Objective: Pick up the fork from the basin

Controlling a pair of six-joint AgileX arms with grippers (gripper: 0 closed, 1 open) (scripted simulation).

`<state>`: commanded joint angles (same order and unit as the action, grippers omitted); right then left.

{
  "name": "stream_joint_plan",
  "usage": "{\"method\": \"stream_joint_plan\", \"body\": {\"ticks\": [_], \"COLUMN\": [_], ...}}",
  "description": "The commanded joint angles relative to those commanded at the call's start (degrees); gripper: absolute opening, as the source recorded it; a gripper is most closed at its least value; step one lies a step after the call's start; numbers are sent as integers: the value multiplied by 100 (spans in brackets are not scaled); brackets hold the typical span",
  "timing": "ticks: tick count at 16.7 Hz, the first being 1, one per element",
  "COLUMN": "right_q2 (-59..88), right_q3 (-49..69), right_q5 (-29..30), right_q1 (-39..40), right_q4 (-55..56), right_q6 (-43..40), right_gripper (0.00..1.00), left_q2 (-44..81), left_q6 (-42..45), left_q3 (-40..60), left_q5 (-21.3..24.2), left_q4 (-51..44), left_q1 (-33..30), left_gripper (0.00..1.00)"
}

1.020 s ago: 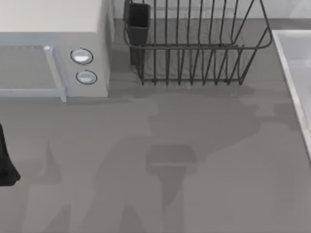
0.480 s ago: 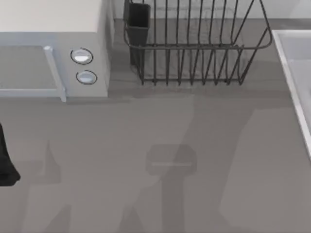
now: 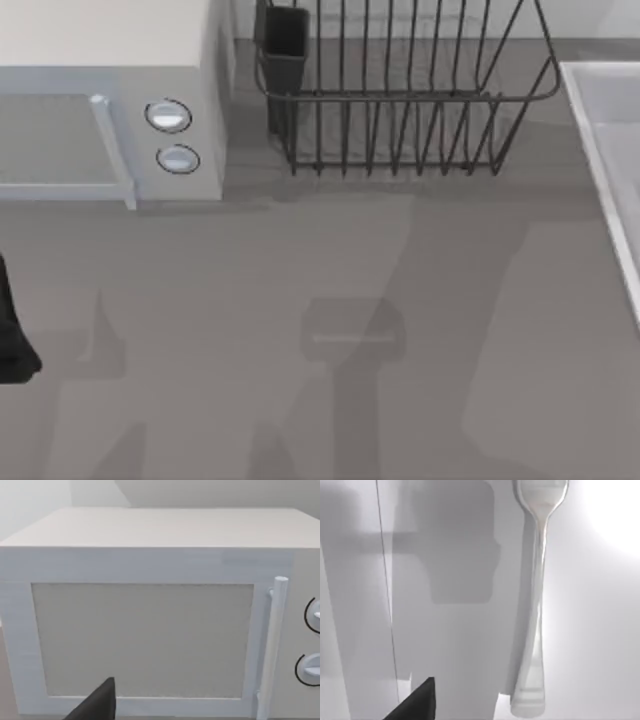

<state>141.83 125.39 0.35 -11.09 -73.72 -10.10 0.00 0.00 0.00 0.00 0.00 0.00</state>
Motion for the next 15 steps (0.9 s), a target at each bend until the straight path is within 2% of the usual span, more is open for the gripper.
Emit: {"method": "stream_joint_plan", "body": {"ticks": [9, 15], "right_q2": [877, 1023], "right_q3": [-1188, -1369], "right_q5": [11, 13], "right_q1": [-22, -26], "right_q4": [2134, 2408], "right_q6": [11, 12], "right_gripper": [100, 100], "left_q2": [0, 0], "left_q6": [0, 0], "left_q3": [0, 0], "left_q5": [0, 0], "left_q4": [0, 0], "left_q1": [0, 0], "left_gripper": [100, 100]}}
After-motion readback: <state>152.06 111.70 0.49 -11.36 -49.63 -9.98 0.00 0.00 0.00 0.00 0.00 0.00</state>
